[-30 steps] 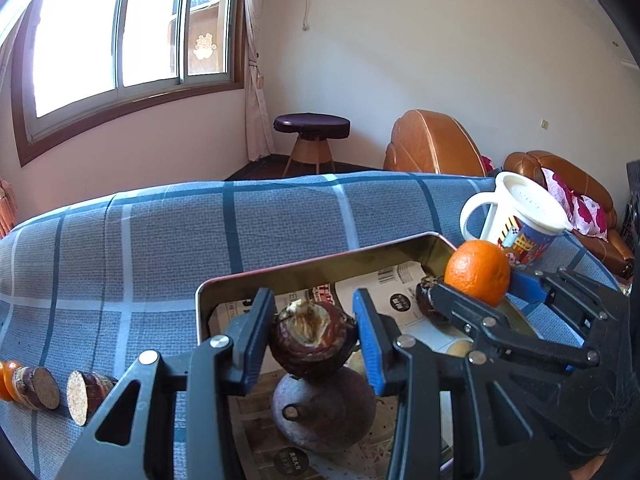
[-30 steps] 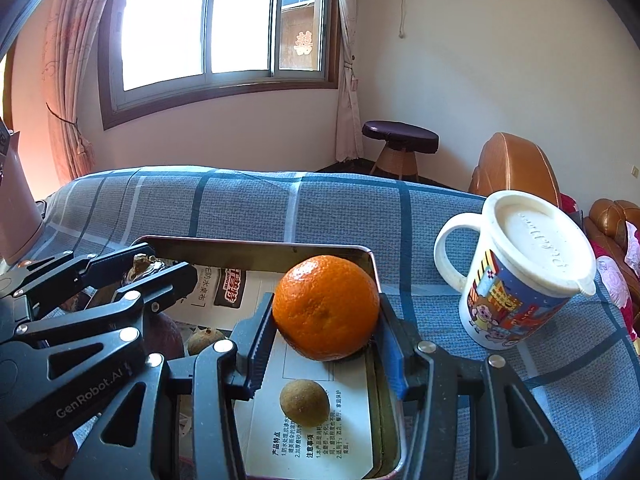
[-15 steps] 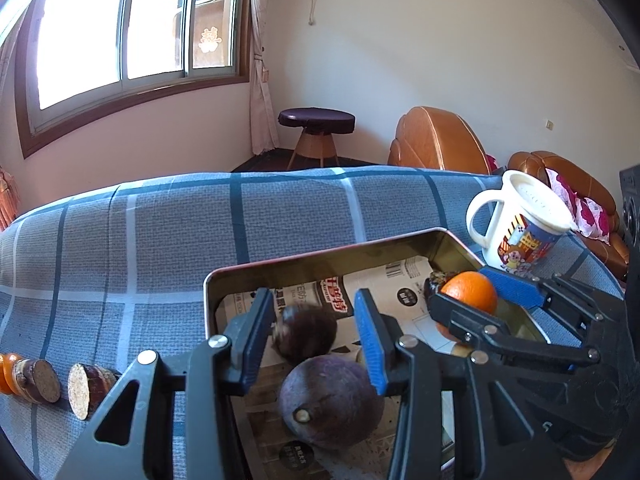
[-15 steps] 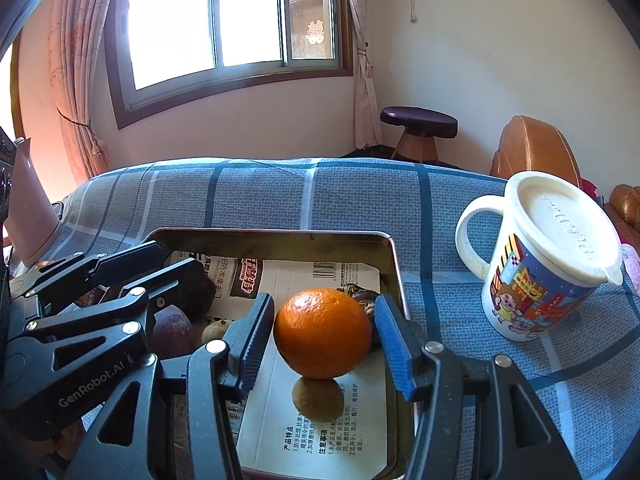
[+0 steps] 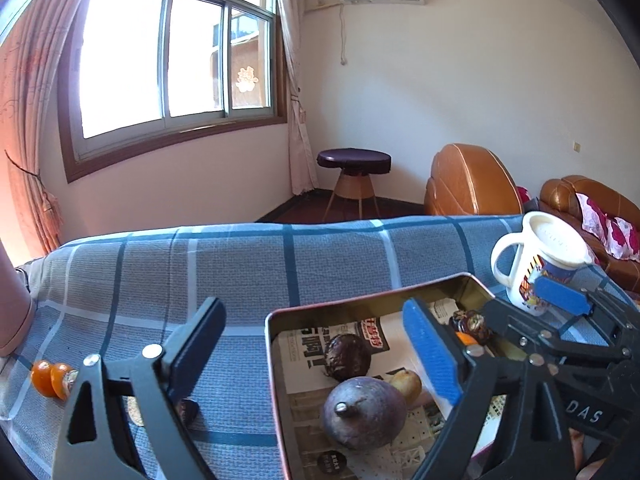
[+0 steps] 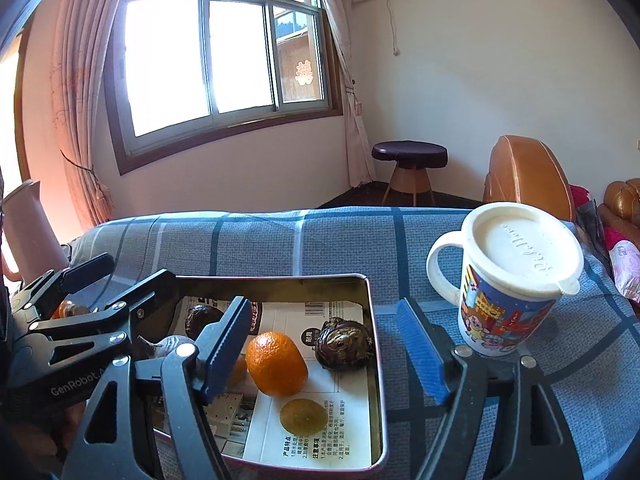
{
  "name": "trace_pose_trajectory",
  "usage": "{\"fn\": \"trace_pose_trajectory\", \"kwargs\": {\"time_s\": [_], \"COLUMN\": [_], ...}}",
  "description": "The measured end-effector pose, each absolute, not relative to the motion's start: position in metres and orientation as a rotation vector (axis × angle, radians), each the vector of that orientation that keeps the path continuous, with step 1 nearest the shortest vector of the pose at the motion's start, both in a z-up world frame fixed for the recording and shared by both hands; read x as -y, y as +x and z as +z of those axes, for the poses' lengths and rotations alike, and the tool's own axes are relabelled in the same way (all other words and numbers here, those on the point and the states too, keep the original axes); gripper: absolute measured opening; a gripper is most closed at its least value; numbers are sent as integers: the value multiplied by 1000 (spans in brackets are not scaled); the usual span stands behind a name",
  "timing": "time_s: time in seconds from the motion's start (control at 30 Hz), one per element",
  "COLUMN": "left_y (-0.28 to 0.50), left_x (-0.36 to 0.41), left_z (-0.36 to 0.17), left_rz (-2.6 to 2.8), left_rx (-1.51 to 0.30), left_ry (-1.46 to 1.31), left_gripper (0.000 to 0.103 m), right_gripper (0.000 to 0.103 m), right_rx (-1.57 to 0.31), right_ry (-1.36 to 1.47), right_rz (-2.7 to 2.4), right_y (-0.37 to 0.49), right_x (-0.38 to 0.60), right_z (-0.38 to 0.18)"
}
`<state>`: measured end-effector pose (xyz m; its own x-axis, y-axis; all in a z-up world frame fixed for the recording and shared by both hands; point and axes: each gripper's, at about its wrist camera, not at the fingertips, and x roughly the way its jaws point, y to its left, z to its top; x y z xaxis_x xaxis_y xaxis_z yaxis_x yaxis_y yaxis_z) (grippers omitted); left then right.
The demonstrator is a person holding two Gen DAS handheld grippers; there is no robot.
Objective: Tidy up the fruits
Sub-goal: 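Open both tools to drop the mandarin and brown fruit into the tin, then move both open tools back from the tin to the remaining fruits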
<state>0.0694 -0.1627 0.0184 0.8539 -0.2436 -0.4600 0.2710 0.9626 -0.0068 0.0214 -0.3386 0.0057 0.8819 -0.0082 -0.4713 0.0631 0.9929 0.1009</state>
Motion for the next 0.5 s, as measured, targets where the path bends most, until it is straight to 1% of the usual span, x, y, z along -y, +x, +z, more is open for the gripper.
{"fn": "trace_pose_trajectory", "kwargs": {"time_s": [0.03, 0.07, 0.13, 0.33, 0.5], "left_y": [68, 66, 64, 50, 44], "left_x": [160, 158, 156, 153, 127], "left_z": [20, 21, 22, 24, 22], "left_rz": [-257, -253, -253, -245, -219], "left_rx": [-461, -450, -448, -404, -403], "left_ry": [48, 40, 42, 106, 71], "left_gripper": [102, 103, 103, 103, 103], "right_gripper": [84, 87, 89, 89, 89], "right_rx": [-478, -467, -452, -420, -375], "right_ry": [118, 117, 106, 123, 115], "right_rz": [-43, -52, -72, -106, -142], "right_y": [20, 19, 16, 13, 5], "right_x": [339, 339, 338, 340, 340], "right_z": [7, 9, 10, 13, 12]}}
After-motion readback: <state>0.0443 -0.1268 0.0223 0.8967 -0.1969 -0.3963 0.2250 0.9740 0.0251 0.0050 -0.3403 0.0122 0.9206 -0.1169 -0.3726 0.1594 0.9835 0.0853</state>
